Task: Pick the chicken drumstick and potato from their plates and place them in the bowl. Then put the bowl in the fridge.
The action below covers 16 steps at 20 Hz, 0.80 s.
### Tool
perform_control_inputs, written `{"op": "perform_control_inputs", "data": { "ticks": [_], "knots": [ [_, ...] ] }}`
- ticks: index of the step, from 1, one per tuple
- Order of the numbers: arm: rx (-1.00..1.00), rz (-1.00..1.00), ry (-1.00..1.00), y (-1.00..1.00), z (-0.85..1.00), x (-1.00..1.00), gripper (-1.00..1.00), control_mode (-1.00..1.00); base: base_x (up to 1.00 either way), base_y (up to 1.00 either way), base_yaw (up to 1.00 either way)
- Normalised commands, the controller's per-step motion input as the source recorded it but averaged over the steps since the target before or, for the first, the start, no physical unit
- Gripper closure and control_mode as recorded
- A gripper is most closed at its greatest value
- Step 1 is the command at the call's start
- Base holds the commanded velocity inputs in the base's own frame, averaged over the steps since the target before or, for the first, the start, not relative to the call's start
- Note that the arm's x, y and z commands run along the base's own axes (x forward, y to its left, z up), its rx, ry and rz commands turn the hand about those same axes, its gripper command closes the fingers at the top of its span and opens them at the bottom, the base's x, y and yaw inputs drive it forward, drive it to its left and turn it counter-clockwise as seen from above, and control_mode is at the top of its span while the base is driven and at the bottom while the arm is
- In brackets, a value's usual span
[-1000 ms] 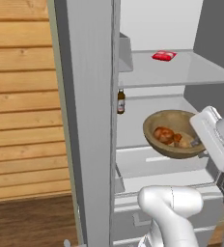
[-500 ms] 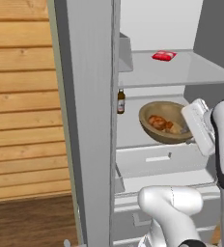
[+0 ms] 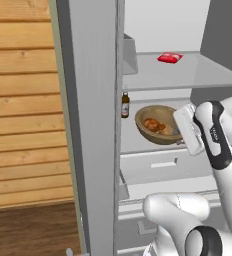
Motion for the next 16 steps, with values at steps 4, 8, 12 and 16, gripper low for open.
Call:
{"op": "perform_control_inputs", "data": {
  "ticks": [4, 8, 12, 16],
  "knots": [
    [0.00, 0.02, 0.00, 0.00, -0.35, 0.52, 1.00, -1.00, 0.00, 0.00, 0.00],
    [0.00, 0.00, 0.00, 0.00, -0.33, 0.55, 1.00, -1.00, 0.00, 0.00, 0.00],
    [0.00, 0.00, 0.00, 0.00, -0.23, 0.24, 1.00, -1.00, 0.00, 0.00, 0.00],
    [0.00, 0.00, -0.11, 0.01, -0.20, 0.09, -1.00, -1.00, 0.00, 0.00, 0.00]
  ]
}}
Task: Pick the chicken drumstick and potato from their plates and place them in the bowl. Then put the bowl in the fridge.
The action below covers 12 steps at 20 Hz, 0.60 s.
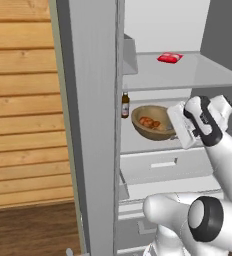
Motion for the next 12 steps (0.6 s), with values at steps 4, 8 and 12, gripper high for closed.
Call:
{"op": "perform_control_inputs", "data": {
  "ticks": [4, 8, 12],
  "knots": [
    [0.00, 0.00, -0.23, 0.00, 0.00, -0.01, -1.00, -1.00, 0.00, 0.00, 0.00],
    [0.00, 0.00, -0.17, 0.04, 0.24, -0.04, -1.00, -1.00, 0.00, 0.00, 0.00],
    [-0.03, 0.00, -0.18, 0.09, 0.53, -0.39, -1.00, -1.00, 0.00, 0.00, 0.00]
  ]
}}
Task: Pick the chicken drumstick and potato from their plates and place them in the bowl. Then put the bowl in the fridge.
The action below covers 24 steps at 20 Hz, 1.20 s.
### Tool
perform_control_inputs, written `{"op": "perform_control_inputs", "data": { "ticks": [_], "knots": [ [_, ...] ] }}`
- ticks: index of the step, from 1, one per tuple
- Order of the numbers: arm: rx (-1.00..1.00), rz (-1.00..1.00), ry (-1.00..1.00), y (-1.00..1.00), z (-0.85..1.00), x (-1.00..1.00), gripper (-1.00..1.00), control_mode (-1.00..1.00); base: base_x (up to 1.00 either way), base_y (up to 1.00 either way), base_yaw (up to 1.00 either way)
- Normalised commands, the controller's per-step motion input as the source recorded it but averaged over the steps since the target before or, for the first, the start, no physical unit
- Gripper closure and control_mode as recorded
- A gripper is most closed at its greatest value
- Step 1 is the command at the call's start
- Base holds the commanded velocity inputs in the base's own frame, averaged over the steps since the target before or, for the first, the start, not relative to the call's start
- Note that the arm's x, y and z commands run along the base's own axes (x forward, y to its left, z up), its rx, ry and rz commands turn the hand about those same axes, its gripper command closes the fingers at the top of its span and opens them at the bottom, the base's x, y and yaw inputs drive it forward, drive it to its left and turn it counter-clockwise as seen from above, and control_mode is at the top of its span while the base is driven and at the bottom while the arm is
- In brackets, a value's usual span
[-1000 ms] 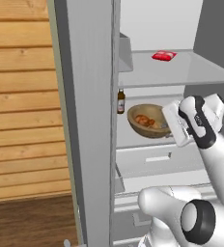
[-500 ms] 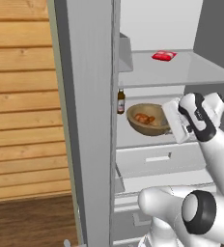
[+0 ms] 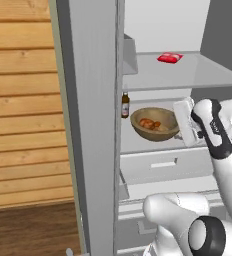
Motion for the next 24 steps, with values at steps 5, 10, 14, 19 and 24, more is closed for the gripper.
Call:
{"op": "perform_control_inputs", "data": {
  "ticks": [5, 10, 14, 19, 24],
  "knots": [
    [-0.09, 0.00, -0.07, 0.00, 0.98, -0.89, -1.00, -1.00, 0.00, 0.00, 0.00],
    [-0.19, 0.00, -0.17, 0.05, 0.58, -1.00, -1.00, -1.00, 0.00, 0.00, 0.00],
    [-0.19, 0.00, -0.34, 0.14, 0.13, -1.00, -1.00, -1.00, 0.00, 0.00, 0.00],
    [-0.06, 0.00, 0.02, 0.00, 0.16, -0.74, -1.00, -1.00, 0.00, 0.00, 0.00],
    [-0.04, 0.00, -0.01, 0.00, 0.53, -0.93, -1.00, -1.00, 0.00, 0.00, 0.00]
  ]
}}
